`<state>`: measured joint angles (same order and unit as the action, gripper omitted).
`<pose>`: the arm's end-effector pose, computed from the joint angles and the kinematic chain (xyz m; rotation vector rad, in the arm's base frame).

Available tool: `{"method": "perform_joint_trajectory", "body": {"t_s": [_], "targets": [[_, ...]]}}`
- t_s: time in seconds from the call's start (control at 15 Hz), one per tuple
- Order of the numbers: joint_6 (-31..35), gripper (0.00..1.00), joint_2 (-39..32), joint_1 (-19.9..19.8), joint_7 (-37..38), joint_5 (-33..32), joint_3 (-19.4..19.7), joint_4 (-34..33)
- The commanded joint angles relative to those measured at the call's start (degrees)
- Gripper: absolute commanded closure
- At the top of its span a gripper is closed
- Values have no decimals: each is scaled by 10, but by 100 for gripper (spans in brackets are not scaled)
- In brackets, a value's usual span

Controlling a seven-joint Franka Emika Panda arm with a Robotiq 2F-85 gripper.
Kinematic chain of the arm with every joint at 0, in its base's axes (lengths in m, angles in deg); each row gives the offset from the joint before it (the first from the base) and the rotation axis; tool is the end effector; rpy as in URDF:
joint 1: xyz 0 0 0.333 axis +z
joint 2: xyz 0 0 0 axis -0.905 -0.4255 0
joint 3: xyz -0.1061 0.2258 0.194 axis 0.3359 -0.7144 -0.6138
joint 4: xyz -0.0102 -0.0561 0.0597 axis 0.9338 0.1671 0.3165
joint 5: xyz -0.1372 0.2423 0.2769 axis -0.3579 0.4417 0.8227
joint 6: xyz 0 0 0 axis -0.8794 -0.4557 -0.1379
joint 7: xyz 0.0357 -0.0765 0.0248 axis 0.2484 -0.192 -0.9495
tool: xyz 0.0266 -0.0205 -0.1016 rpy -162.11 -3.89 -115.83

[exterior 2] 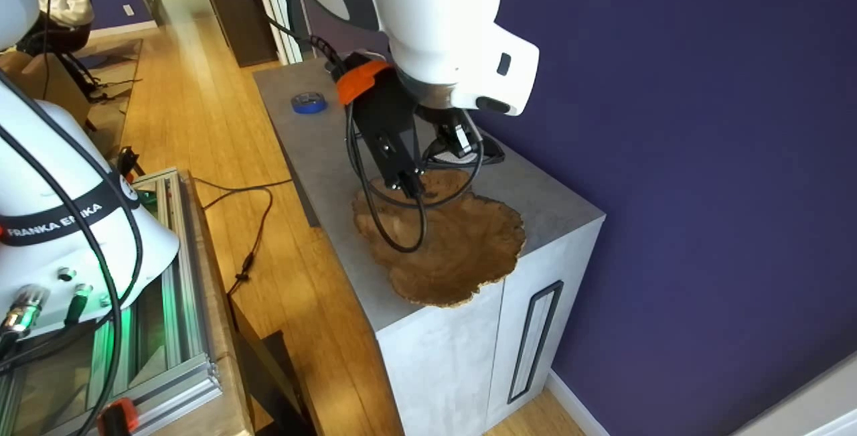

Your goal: Move the glasses from the silver bowl to the key bowl

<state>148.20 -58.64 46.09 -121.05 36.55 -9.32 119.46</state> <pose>0.4022 -0.2405 0.2474 -2.5436 0.1605 -0.4529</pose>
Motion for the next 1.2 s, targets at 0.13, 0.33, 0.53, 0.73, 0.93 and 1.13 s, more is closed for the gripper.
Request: {"method": "perform_joint_trajectory", "body": {"t_s": [0.13,0.33,0.53,0.73,0.93,1.13], "targets": [[112,98,-44,2,-32,6,8,-3],[168,98,-64,6,-26,-5,1,-1],[185,68,-74,5,-22,-11,-8,0],[184,54,-75,3,-3,-12,-12,-2],[147,34,-53,2,63,-21,-7,1],[131,39,-59,-1,60,-7,-10,-2]]}}
